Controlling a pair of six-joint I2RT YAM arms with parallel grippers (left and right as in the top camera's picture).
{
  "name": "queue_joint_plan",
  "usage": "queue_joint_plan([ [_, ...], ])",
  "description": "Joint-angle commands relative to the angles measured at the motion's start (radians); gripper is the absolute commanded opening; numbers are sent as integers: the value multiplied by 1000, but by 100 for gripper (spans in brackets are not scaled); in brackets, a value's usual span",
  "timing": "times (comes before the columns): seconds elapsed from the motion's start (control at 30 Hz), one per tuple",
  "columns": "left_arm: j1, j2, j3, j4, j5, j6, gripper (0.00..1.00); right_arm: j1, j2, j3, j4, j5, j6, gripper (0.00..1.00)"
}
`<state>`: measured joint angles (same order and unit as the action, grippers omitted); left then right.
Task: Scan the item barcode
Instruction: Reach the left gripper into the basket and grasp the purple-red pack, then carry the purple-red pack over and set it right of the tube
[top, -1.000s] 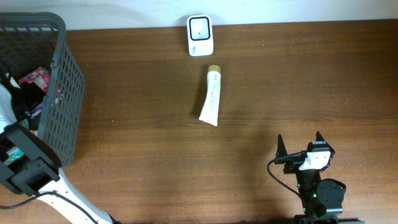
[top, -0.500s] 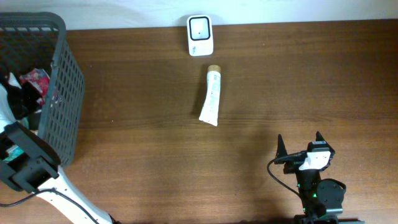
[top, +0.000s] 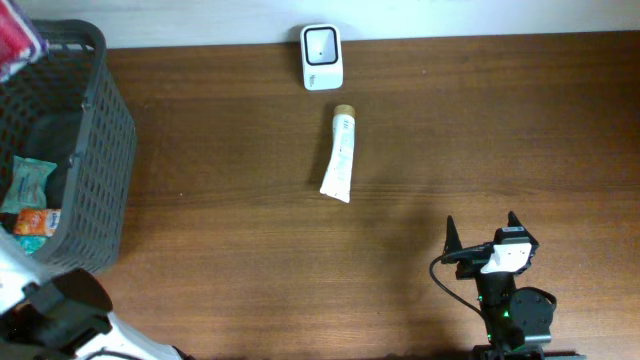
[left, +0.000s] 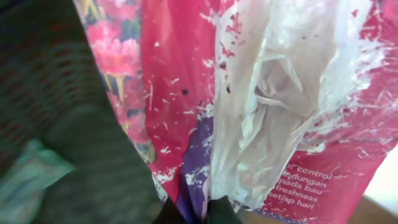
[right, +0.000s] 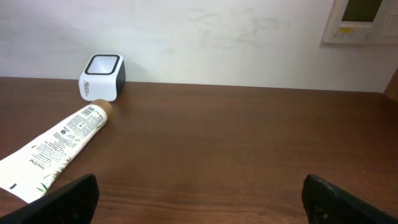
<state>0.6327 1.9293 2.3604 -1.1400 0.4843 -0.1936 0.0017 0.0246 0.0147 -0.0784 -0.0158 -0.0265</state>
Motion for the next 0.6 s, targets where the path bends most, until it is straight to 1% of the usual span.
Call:
queue_joint_plan([
  [0.0, 1, -55, 14, 40, 279, -117, 0, 6, -3, -9, -2, 13, 0, 99],
  [0.07, -40, -60, 14, 39, 354, -116, 0, 6, -3, -9, -2, 13, 0, 99],
  [0.13, -90, -60, 13, 26, 362, -103, 0, 6, -3, -9, -2, 13, 0, 99],
  [0.23, -232, -60, 12, 24, 342, -48, 0, 6, -3, -9, -2, 13, 0, 99],
  [0.37, -440, -59, 11, 13, 179, -48, 0, 6, -3, -9, -2, 13, 0, 99],
  [0.43, -585, -47, 11, 1, 76, -49, 0, 6, -3, -9, -2, 13, 0, 99],
  [0.47, -658, -35, 11, -2, 13, -65, 0, 6, -3, -9, -2, 13, 0, 99],
  [0.57, -805, 0, 11, -6, -145, -160, 0, 6, -3, -9, -2, 13, 0, 99],
])
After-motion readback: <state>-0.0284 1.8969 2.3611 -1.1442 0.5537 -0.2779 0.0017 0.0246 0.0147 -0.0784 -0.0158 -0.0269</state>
